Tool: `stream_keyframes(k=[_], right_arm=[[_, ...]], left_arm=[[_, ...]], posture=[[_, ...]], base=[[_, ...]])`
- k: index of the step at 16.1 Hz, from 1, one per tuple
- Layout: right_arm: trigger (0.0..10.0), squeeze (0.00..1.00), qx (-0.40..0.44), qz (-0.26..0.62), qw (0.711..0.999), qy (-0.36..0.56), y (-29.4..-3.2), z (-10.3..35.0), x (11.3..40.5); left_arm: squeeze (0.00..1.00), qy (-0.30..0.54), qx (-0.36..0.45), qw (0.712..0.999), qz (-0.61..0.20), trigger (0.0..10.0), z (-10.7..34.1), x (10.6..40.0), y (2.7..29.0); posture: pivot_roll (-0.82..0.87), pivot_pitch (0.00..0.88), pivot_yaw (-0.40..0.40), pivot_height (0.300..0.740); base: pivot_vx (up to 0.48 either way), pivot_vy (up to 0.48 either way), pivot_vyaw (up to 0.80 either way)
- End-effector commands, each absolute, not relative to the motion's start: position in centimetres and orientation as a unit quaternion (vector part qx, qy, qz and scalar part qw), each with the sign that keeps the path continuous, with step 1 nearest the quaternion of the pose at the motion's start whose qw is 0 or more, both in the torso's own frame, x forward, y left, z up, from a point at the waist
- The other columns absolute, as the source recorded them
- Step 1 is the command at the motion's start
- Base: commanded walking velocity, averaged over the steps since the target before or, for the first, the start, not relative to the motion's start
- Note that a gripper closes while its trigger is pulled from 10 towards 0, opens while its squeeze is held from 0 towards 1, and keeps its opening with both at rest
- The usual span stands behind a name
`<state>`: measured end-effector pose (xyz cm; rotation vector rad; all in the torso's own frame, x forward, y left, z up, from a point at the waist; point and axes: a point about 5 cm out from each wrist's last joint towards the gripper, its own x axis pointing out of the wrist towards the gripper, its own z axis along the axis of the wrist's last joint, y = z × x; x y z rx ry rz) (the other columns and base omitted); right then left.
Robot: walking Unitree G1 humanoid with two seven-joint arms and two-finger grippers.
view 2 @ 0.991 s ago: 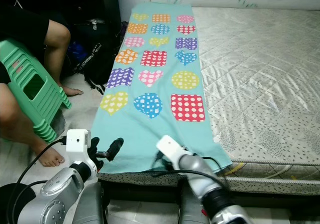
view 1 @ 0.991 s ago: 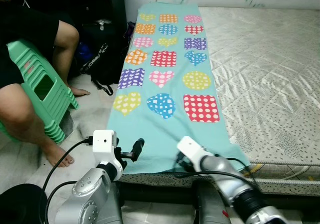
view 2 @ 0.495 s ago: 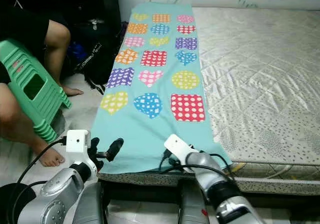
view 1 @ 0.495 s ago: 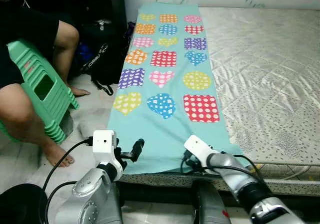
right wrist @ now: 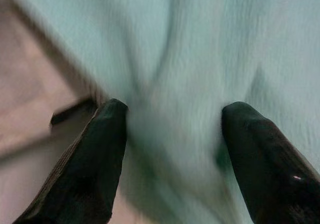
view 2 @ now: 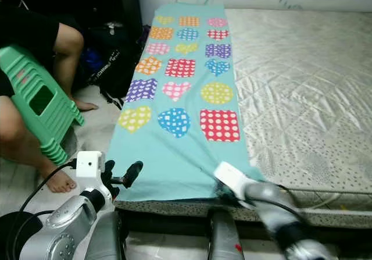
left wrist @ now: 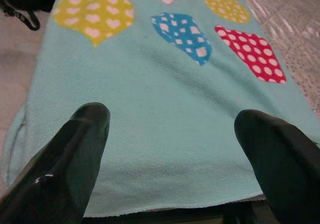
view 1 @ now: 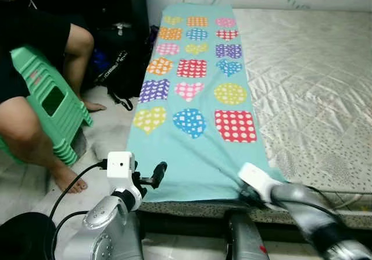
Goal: Clean up the room
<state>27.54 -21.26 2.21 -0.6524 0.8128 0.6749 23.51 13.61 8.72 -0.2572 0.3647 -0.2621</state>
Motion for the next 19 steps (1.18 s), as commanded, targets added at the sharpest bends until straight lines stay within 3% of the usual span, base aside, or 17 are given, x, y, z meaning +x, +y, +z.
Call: stream_keyframes(k=[1,4,6,10,12,13,16,17,19], right_arm=[[10.0,0.0,-0.29,0.325,0.809,0.395,-21.6,2.1,26.9],[10.0,0.0,-0.27,0.355,0.794,0.412,-22.2,2.2,25.3],[10.0,0.0,-0.237,0.423,0.759,0.435,-22.4,2.9,22.4],[10.0,0.0,-0.228,0.452,0.742,0.44,-22.6,3.4,21.5],[10.0,0.0,-0.227,0.424,0.77,0.418,-22.3,4.2,22.8],[10.0,0.0,-0.209,0.409,0.807,0.371,-21.0,5.0,24.3],[10.0,0.0,-0.143,0.334,0.882,0.299,-18.3,5.9,27.0],[10.0,0.0,-0.126,0.314,0.893,0.296,-17.5,5.5,27.4],[10.0,0.0,-0.141,0.325,0.884,0.305,-16.6,4.7,26.7]], left_arm=[[0.0,0.18,-0.125,0.967,-0.128,10.0,8.8,23.4,13.9],[0.0,0.183,-0.123,0.967,-0.129,10.0,8.8,23.3,13.9],[0.0,0.186,-0.12,0.966,-0.132,10.0,8.6,23.3,14.0],[0.0,0.187,-0.118,0.966,-0.134,10.0,8.6,23.4,14.0],[0.0,0.186,-0.116,0.966,-0.135,10.0,8.6,23.4,14.0],[0.0,0.186,-0.117,0.966,-0.135,10.0,8.7,23.5,14.0],[0.0,0.187,-0.118,0.966,-0.134,10.0,8.6,23.5,13.9],[0.0,0.187,-0.119,0.966,-0.135,10.0,8.6,23.5,13.8],[0.0,0.186,-0.119,0.966,-0.135,10.0,8.7,23.5,13.7]], posture=[[-0.03,0.022,0.002,0.569],[-0.04,0.021,0.003,0.569],[-0.04,0.02,0.007,0.569],[-0.04,0.02,0.011,0.569],[-0.04,0.02,0.01,0.569],[-0.04,0.02,0.008,0.569],[-0.05,0.021,0.007,0.569],[-0.05,0.021,0.007,0.569],[-0.03,0.025,0.006,0.569]], base=[[0.0,0.0,0.0],[0.0,0.0,0.0],[0.0,0.0,0.0],[0.0,0.0,0.0],[0.0,0.0,0.0],[0.0,0.0,0.0],[0.0,0.0,0.0],[0.0,0.0,0.0],[0.0,0.0,0.0]])
